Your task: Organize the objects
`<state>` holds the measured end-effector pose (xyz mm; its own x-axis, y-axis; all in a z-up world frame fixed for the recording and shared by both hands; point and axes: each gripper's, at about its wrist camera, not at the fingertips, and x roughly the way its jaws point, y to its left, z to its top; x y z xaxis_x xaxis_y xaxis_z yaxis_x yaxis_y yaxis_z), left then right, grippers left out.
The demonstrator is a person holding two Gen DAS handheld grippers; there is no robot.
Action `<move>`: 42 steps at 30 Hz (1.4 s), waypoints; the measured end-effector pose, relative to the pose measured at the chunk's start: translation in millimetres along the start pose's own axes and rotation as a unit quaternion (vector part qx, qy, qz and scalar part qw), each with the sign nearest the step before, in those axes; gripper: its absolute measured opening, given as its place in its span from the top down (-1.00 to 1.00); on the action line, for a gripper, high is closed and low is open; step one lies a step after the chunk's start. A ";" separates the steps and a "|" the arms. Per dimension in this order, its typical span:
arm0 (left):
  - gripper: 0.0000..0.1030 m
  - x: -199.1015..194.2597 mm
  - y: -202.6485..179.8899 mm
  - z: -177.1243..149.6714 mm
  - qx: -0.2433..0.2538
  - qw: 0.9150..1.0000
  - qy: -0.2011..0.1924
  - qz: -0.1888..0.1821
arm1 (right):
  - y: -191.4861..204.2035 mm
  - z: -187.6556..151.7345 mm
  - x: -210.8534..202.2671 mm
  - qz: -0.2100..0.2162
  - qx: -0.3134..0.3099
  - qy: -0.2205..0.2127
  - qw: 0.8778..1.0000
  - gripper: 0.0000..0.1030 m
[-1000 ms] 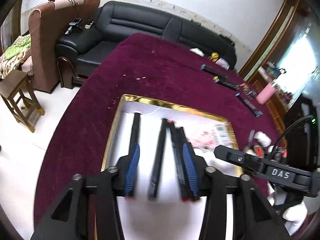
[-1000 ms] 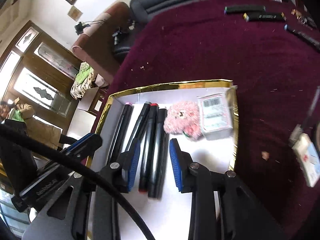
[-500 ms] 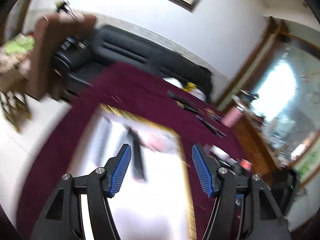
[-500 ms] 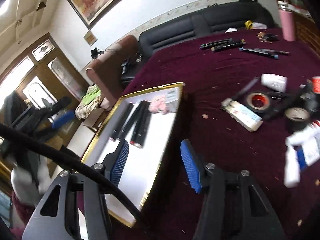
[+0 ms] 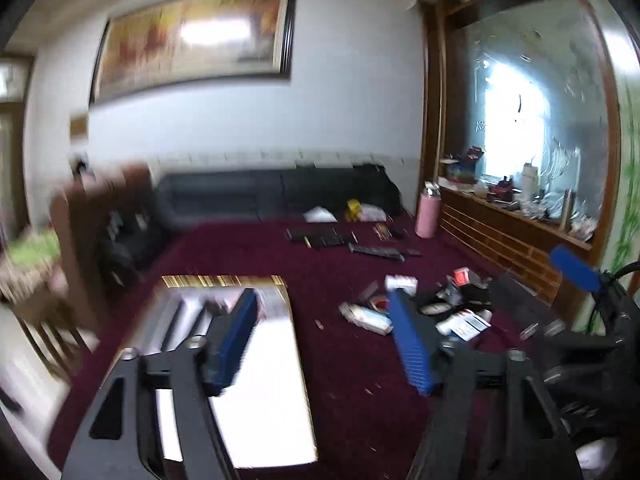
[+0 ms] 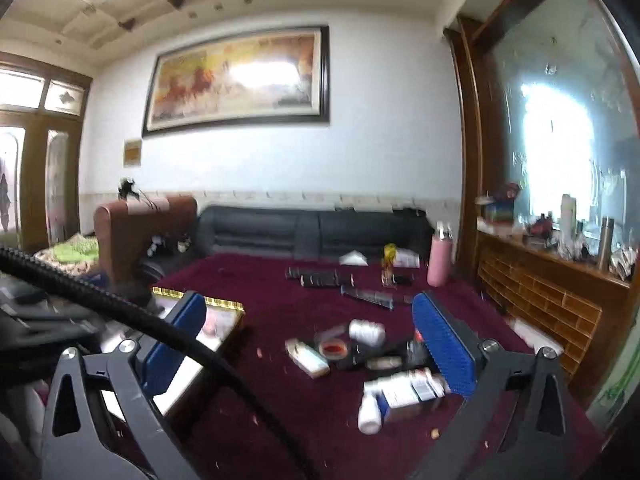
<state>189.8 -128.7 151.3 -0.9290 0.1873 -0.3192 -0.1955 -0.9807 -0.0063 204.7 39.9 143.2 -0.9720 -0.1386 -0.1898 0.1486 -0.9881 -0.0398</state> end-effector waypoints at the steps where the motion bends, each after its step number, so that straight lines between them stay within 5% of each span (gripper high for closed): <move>1: -0.32 1.3 -4.1 1.4 0.008 1.000 0.004 0.008 | -3.9 -2.7 6.2 0.015 0.012 0.028 0.999 -1.00; 4: -0.32 24.6 -3.3 -5.6 -0.010 0.997 0.071 -0.036 | -14.1 -8.9 10.2 0.011 0.039 0.041 0.998 -1.00; 8: -0.32 49.8 -5.5 -34.3 -0.057 0.983 0.152 -0.090 | -11.9 -10.3 5.7 -0.014 0.025 0.025 0.999 -1.00; 17: -0.32 78.3 -19.0 -78.9 -0.053 0.961 0.237 -0.134 | -12.0 -16.4 27.2 -0.015 0.020 0.052 0.998 -1.00; 36: -0.32 140.4 -41.8 -82.4 -0.021 0.956 0.261 -0.133 | 4.1 49.3 68.5 0.069 -0.026 0.036 0.997 -1.00; 42: -0.51 141.9 -51.6 -85.4 0.006 0.955 0.261 -0.138 | 15.5 59.4 76.2 0.085 -0.039 0.046 0.995 -1.00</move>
<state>95.0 -56.4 25.5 -0.5587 0.3811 -0.7367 -0.4160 -0.8971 -0.1486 122.1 10.1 186.4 -0.9113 -0.2926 -0.2896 0.3264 -0.9422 -0.0753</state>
